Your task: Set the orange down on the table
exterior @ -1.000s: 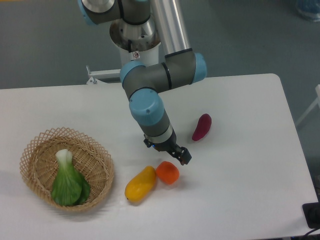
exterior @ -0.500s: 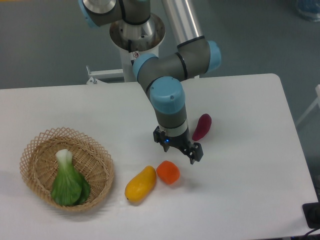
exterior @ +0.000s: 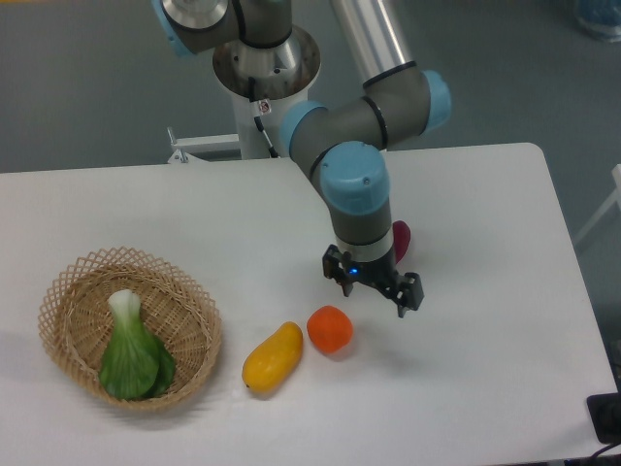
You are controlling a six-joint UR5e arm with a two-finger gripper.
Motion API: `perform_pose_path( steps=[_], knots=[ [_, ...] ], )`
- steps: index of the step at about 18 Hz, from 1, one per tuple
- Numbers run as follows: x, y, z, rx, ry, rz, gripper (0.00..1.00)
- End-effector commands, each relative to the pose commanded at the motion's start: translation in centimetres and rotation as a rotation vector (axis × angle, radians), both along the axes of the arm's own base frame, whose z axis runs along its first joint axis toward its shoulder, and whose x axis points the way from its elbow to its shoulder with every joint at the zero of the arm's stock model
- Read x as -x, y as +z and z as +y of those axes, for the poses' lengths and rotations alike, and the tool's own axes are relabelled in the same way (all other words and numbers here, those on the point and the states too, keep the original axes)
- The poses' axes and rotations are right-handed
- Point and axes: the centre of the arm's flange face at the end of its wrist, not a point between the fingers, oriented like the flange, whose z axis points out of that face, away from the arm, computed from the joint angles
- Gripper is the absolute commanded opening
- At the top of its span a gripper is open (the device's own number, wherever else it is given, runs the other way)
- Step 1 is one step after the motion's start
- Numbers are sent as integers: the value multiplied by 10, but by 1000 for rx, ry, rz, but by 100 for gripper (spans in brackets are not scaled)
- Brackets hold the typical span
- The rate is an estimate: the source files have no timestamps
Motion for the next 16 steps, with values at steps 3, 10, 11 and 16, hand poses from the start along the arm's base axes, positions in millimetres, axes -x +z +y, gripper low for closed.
perform_pose_path(
  steps=[3, 10, 11, 16],
  knots=[
    [12, 5, -3, -3, 7, 8, 100],
    [14, 8, -1, 0, -17, 17, 100],
    [14, 7, -2, 2, -21, 16, 100],
    [14, 6, -3, 9, -21, 18, 100]
  ],
)
